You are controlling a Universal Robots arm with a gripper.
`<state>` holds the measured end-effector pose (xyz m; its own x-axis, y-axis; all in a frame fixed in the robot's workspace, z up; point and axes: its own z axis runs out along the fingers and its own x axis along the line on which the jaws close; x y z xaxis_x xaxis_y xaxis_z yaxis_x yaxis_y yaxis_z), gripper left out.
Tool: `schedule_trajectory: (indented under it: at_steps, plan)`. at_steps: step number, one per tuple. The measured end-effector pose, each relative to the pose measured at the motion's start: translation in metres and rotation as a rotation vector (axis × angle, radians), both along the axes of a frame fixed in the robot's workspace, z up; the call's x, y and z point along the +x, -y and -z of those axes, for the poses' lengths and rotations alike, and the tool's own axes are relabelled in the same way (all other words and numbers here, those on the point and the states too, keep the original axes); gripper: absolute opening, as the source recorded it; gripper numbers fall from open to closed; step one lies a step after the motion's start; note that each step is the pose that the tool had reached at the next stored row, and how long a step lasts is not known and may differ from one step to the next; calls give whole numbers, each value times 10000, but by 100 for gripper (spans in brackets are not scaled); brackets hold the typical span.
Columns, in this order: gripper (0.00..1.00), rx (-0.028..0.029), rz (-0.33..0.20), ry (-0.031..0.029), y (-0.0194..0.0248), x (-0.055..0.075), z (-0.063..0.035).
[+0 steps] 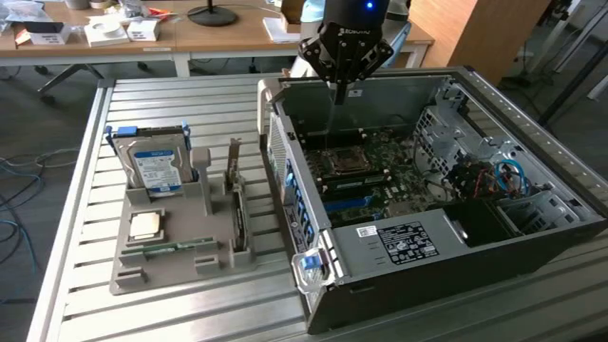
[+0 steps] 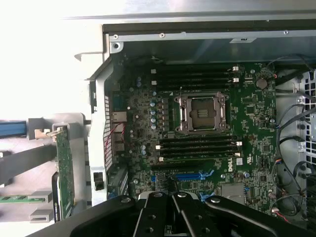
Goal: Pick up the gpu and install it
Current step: 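Reach for the gpu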
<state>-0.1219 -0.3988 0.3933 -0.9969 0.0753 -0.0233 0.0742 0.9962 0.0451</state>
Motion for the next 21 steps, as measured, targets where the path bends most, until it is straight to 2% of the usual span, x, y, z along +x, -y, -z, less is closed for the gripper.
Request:
schedule_trajectory:
  at_steps: [7, 21]
  plan:
    - [11, -1, 0, 6, 0, -61, 1]
    - [11, 0, 2, 18, -5, -363, 14]
